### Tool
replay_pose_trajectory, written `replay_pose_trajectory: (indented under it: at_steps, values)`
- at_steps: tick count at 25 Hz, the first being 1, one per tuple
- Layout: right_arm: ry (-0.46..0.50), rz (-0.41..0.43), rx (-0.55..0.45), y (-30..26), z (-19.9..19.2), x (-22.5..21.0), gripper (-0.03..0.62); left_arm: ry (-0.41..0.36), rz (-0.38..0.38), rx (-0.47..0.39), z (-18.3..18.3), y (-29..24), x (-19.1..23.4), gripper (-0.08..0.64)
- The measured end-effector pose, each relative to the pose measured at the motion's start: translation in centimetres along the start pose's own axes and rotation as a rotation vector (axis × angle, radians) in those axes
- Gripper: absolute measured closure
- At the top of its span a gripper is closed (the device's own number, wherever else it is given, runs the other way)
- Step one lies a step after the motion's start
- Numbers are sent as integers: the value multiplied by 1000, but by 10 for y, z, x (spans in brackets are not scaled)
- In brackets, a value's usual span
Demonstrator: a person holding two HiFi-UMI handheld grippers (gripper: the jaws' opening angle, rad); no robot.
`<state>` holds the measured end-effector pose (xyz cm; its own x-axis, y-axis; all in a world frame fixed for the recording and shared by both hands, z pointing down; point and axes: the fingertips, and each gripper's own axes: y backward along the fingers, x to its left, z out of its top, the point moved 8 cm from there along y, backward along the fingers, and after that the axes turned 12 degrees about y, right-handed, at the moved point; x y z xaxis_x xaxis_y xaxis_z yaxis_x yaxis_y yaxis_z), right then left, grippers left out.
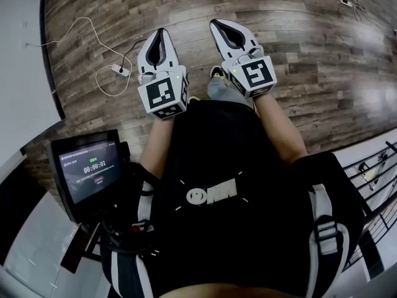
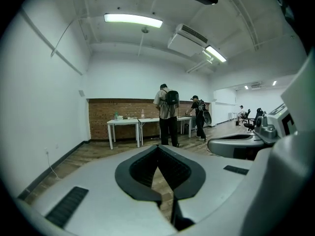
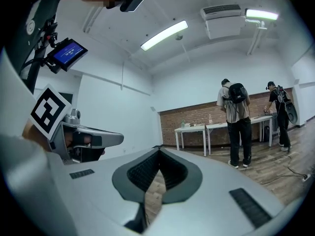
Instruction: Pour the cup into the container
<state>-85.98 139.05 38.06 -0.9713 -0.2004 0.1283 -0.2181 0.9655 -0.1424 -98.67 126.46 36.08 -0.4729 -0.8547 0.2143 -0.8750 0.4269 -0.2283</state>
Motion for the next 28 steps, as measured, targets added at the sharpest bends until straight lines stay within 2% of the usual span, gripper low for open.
replay_pose_trajectory:
  at_steps: [5,12,17,22,24,28]
  values:
    - [-24,41,30,-52,-5,-42,588,-18,28,38,14,-58,4,566]
    - [-35,62,-20,-59,-5,-39,588,-34,34,27,18,-60,9,566]
    - [-4,37,65,-166,9,-37,588,9,-1,38,41,-132,88,566]
    - [23,36,63,-173,16,-40,588,-1,15,11,42,-131,92,566]
    - [28,43,43,-179,17,-43,588,19,21,19,42,-135,96,566]
    - [16,39,73,-253,18,-55,588,71,16,64,56,-191,150,566]
